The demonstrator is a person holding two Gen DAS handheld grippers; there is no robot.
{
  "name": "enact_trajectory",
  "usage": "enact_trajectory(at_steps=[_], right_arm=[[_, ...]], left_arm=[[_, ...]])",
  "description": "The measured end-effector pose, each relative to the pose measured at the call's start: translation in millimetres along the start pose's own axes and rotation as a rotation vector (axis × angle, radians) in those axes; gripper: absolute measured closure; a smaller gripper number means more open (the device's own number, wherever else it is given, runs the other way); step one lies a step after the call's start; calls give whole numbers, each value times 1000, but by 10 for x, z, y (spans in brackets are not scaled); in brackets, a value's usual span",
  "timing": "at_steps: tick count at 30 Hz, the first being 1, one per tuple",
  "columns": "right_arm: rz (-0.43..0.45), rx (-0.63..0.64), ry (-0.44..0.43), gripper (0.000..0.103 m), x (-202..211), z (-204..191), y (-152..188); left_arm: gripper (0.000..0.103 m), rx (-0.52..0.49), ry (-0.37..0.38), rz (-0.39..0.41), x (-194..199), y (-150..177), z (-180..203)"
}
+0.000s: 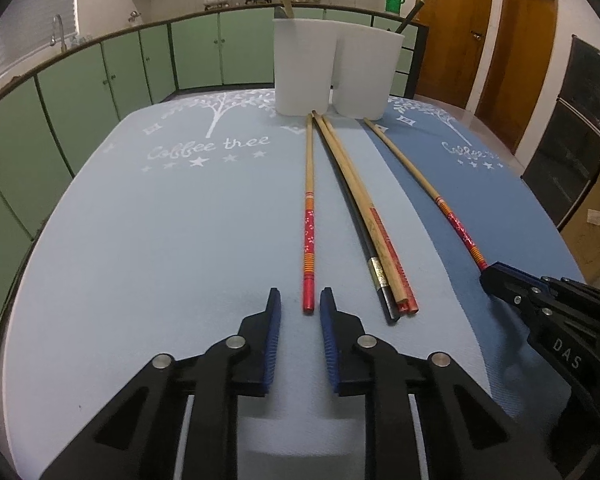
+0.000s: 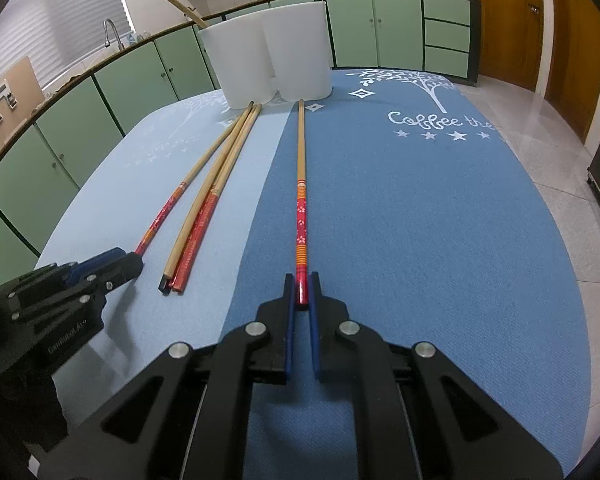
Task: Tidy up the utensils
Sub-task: 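Lift both held chopsticks up toward the white caddy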
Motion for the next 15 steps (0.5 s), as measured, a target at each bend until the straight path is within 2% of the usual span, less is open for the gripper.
enact_trajectory(at_steps=[4,9,15], right_arm=[[0,4,4,97,-1,4,-3],[7,17,14,98,20,-17,-12],[59,26,9,98,260,-25,-96]], left_arm=[[97,20,-2,5,-10,-9,-5],[97,36,12,6,41,-25,-3],[97,-3,11,89,432,-132,18]])
Point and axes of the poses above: each gripper's, at about its wrist camera, not at the fingertips, and x roughly against the way its jaws point, z to its right, y to its underside, the point moved 2 cm from there along -x, roughly the way its jaws point, and after that the axes turned 7 degrees about x, right-handed, at the moved point
